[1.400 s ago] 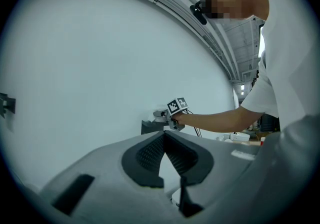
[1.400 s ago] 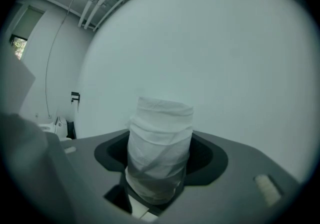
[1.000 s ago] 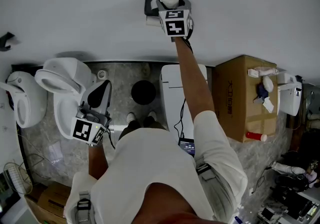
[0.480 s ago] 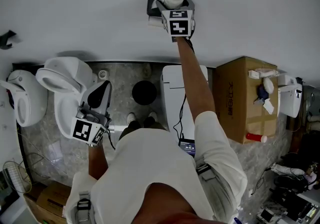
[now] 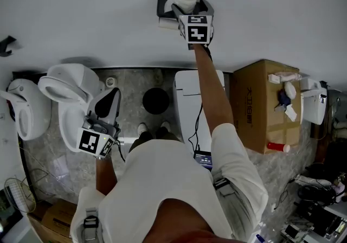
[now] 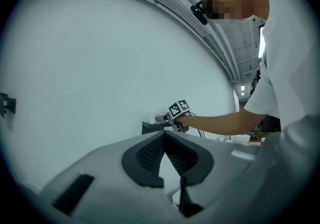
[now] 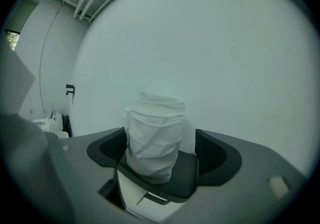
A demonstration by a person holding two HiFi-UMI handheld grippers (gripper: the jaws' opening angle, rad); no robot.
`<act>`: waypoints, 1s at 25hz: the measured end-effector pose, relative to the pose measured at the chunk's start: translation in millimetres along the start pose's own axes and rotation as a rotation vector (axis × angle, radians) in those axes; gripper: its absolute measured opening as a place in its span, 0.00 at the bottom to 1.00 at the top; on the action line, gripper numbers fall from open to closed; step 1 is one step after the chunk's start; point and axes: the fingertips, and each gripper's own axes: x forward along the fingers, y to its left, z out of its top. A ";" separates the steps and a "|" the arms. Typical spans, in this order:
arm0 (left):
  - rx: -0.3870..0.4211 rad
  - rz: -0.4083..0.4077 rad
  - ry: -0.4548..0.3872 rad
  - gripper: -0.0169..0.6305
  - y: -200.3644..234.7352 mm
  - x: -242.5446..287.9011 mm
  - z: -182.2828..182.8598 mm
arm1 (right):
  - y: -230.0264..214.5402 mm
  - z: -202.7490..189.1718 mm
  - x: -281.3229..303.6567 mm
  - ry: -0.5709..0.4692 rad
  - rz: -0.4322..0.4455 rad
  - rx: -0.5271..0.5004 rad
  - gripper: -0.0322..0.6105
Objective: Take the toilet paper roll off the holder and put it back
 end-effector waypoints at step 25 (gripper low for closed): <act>0.011 -0.071 -0.010 0.03 -16.5 10.9 5.3 | 72.5 17.5 -319.6 -0.331 0.258 -0.027 0.36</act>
